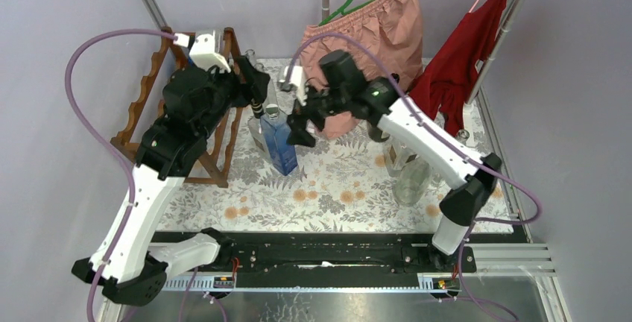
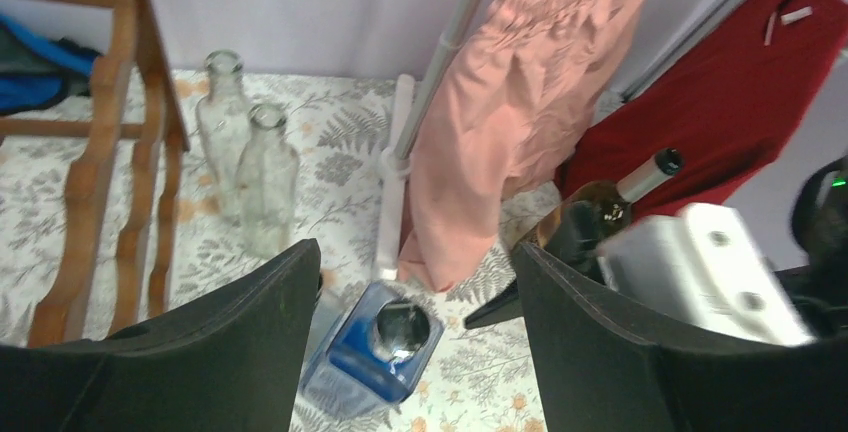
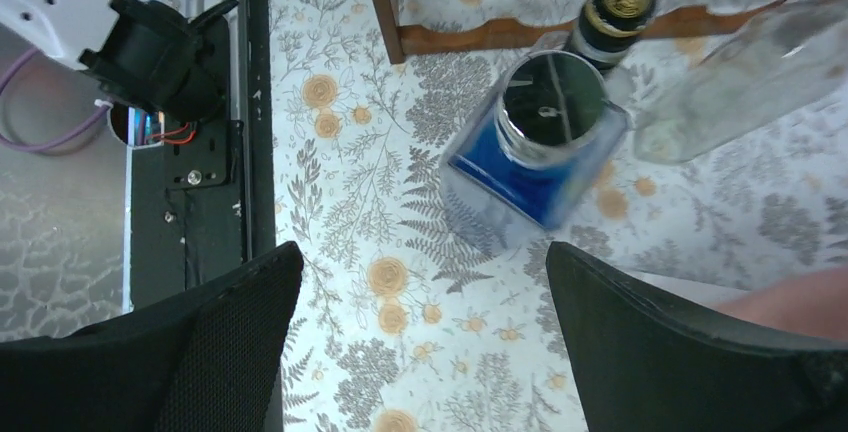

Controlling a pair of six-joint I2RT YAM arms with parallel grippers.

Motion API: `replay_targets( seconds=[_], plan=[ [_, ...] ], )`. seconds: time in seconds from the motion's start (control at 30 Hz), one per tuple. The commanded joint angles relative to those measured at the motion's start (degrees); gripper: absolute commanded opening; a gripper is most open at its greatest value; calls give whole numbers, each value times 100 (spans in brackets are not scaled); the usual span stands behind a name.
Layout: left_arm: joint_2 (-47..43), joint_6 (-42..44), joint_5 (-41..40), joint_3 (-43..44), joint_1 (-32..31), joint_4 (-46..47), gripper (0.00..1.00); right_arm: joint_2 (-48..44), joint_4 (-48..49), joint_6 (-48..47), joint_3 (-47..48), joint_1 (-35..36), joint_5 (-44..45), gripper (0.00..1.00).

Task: Put the wine bottle on the wine rack
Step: Move the wine bottle to the center of the board.

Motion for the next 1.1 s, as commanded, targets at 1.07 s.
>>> replay_targets(
  seconds=[1.07],
  plan=[
    [-800, -172, -1254, -1099, 31, -167, 73, 933, 1467, 497, 244, 420, 1494, 100]
  ],
)
